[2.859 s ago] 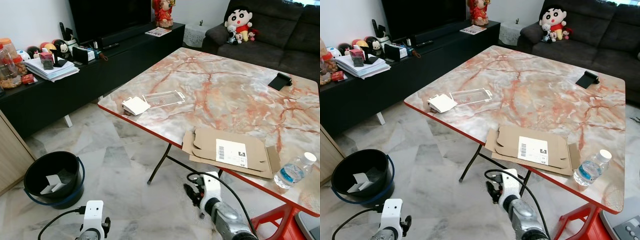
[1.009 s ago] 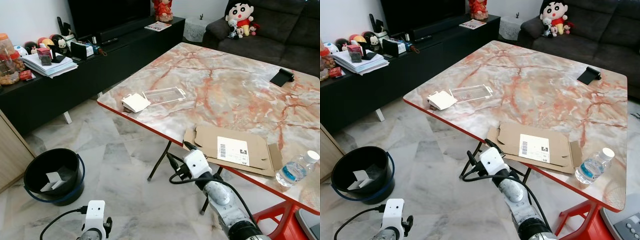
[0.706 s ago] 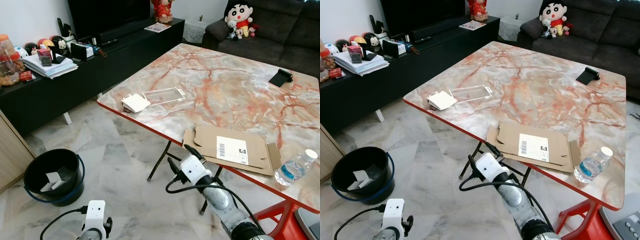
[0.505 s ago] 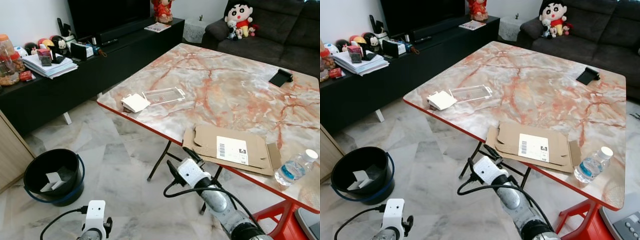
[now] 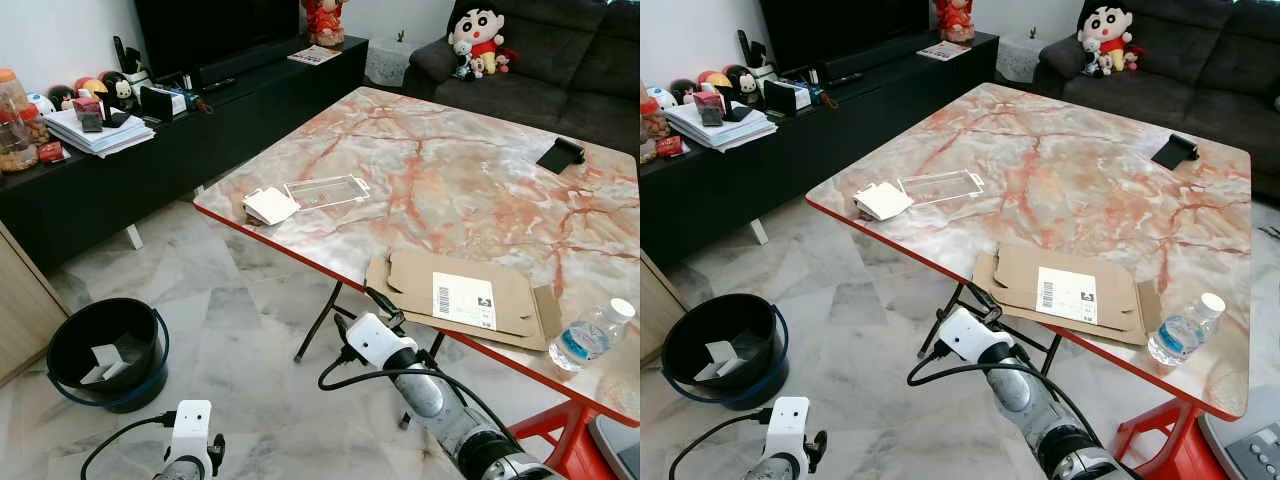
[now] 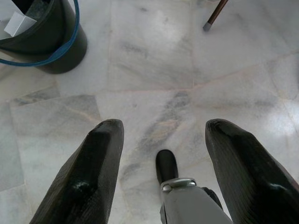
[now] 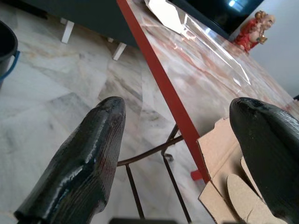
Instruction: Picking trash to rubbish bin
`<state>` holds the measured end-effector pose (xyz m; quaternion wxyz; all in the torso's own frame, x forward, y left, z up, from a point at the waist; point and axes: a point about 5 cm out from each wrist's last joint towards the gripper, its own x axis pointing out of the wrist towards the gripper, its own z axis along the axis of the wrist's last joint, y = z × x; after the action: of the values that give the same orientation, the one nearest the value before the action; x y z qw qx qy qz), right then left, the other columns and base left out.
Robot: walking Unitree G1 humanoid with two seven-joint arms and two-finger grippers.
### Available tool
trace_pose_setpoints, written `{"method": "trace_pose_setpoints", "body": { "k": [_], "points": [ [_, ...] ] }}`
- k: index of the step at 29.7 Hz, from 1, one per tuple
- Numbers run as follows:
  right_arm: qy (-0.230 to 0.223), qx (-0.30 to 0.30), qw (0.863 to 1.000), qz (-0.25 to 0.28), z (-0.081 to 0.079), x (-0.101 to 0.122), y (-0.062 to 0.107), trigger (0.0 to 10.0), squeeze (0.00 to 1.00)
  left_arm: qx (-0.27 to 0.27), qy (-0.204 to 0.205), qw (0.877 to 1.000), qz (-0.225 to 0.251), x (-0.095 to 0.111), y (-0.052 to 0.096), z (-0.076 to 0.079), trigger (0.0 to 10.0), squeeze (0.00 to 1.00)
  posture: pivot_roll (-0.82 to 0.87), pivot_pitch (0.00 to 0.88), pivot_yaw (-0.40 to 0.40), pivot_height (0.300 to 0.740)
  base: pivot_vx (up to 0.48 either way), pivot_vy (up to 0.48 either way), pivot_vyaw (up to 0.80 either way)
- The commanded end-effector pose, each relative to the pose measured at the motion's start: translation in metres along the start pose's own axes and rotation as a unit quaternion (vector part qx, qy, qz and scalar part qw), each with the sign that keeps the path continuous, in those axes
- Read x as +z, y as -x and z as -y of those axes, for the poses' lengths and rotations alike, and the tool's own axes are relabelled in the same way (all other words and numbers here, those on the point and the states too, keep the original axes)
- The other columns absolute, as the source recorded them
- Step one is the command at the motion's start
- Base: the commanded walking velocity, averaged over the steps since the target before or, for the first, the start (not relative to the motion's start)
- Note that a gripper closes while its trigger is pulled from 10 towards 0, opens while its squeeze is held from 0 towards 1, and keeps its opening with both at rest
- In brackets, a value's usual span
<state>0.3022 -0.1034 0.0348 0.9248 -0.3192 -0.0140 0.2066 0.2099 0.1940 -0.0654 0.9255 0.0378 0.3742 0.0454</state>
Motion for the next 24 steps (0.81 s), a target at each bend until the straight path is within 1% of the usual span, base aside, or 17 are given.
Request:
{"method": "trace_pose_setpoints", "body": {
  "k": [1, 5, 6, 9, 14, 18, 20, 24],
  "points": [
    [0.013, -0.006, 1.000, -0.013, 0.003, -0.002, -0.002, 10.0, 0.00, 0.001, -0.003, 1.000, -0.006, 0.000, 0.000, 0.000, 10.0, 0.00, 0.02, 0.000, -0.053, 0.740, 0.000, 0.000, 0.00],
    [0.020, -0.010, 1.000, -0.022, 0.003, -0.004, -0.002, 10.0, 0.00, 0.001, -0.004, 1.000, -0.007, 0.000, 0.000, 0.000, 10.0, 0.00, 0.02, 0.000, -0.053, 0.740, 0.000, 0.000, 0.00],
    [0.031, -0.013, 0.999, -0.035, 0.004, -0.007, -0.002, 10.0, 0.00, 0.001, -0.005, 1.000, -0.007, 0.000, 0.000, 0.000, 10.0, 0.00, 0.02, 0.000, -0.055, 0.740, 0.000, 0.000, 0.00],
    [0.039, -0.018, 0.998, -0.049, 0.005, -0.010, -0.002, 10.0, 0.00, 0.002, -0.006, 1.000, -0.008, 0.000, -0.001, 0.000, 10.0, 0.00, 0.02, 0.000, -0.055, 0.740, 0.000, 0.000, 0.00],
    [0.056, -0.024, 0.996, -0.059, 0.006, -0.012, -0.002, 10.0, 0.00, 0.002, -0.007, 1.000, -0.008, 0.000, -0.001, 0.000, 10.0, 0.00, 0.02, 0.000, -0.055, 0.740, 0.000, 0.000, 0.00],
    [0.059, -0.027, 0.996, -0.061, 0.007, -0.013, -0.002, 10.0, 0.00, 0.002, -0.008, 1.000, -0.008, 0.000, -0.001, 0.000, 10.0, 0.00, 0.02, 0.000, -0.055, 0.740, 0.000, 0.000, 0.00],
    [0.070, -0.055, 0.993, -0.074, 0.012, -0.016, -0.002, 10.0, 0.00, 0.002, -0.007, 1.000, -0.008, -0.001, 0.000, 0.000, 10.0, 0.00, 0.02, 0.000, -0.053, 0.740, 0.000, 0.000, 0.00],
    [0.071, -0.065, 0.992, -0.079, 0.015, -0.016, -0.002, 10.0, 0.00, 0.001, -0.009, 1.000, -0.008, -0.001, 0.000, 0.000, 10.0, 0.00, 0.02, 0.000, -0.052, 0.740, 0.000, 0.000, 0.00]
  ]
}}
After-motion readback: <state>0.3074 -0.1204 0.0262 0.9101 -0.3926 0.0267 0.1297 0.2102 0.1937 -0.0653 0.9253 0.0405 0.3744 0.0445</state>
